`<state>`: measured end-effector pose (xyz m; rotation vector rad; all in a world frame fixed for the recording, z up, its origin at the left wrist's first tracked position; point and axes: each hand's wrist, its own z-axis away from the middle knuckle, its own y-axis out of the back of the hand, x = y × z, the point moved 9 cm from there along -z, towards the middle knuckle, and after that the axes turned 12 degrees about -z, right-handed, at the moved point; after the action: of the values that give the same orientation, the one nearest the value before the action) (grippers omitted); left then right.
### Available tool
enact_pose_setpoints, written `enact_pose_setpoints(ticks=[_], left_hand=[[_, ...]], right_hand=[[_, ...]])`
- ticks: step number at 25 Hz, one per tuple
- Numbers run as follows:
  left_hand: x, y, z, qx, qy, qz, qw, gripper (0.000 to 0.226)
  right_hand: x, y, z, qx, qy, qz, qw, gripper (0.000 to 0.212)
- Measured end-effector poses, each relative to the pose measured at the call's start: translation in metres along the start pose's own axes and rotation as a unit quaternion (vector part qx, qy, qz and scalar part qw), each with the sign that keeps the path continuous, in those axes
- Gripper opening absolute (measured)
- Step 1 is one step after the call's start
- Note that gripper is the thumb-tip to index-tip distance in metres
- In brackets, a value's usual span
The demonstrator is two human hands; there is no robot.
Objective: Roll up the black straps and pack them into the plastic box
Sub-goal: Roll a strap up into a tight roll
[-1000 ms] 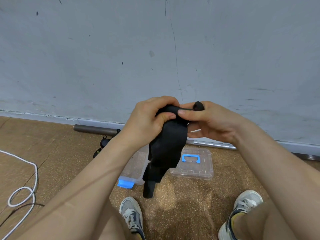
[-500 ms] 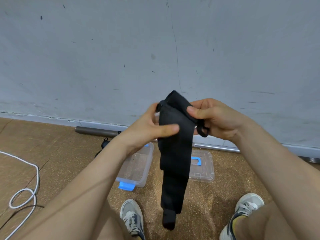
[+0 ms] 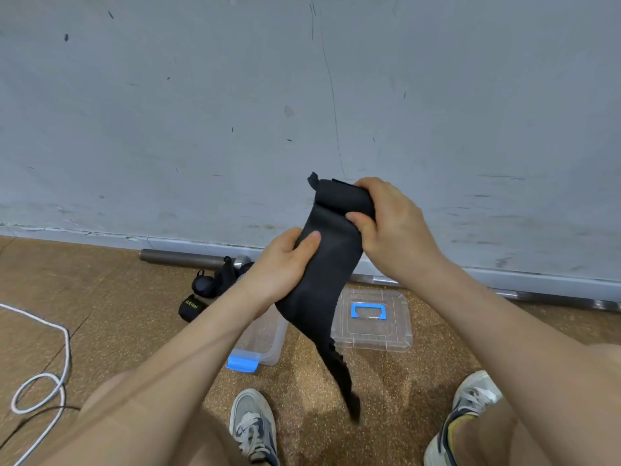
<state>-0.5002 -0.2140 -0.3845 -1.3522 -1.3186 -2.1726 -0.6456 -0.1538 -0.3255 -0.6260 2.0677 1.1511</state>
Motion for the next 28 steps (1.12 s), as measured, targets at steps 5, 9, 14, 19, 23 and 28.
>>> enact_pose_setpoints(ticks=[5,9,14,19,23,28], left_hand=[[0.023,0.020,0.004,0.113,-0.086,0.131,0.981,0.034],[0.034,0.028,0.000,0.150,-0.105,0.066,0.981,0.013],[0.023,0.031,-0.007,0.126,-0.037,0.145,0.981,0.023],[0.018,0.021,-0.009,0.100,-0.003,0.169,0.981,0.023],[0.017,0.017,-0.007,0.123,-0.008,0.134,0.983,0.017],[0.024,0.012,-0.007,0.148,-0.036,0.026,0.988,0.026]], right_hand=[[-0.002,0.000,-0.002,0.005,-0.009,-0.069,0.998,0.029],[0.003,-0.001,-0.006,-0.048,-0.071,-0.151,0.985,0.025],[0.005,-0.006,-0.001,-0.171,-0.148,-0.291,0.930,0.026],[0.010,-0.022,0.009,-0.234,-0.219,-0.372,0.871,0.028],[0.012,-0.027,0.013,-0.246,-0.232,-0.372,0.865,0.031],[0.013,-0.029,0.010,-0.230,-0.222,-0.390,0.864,0.029]])
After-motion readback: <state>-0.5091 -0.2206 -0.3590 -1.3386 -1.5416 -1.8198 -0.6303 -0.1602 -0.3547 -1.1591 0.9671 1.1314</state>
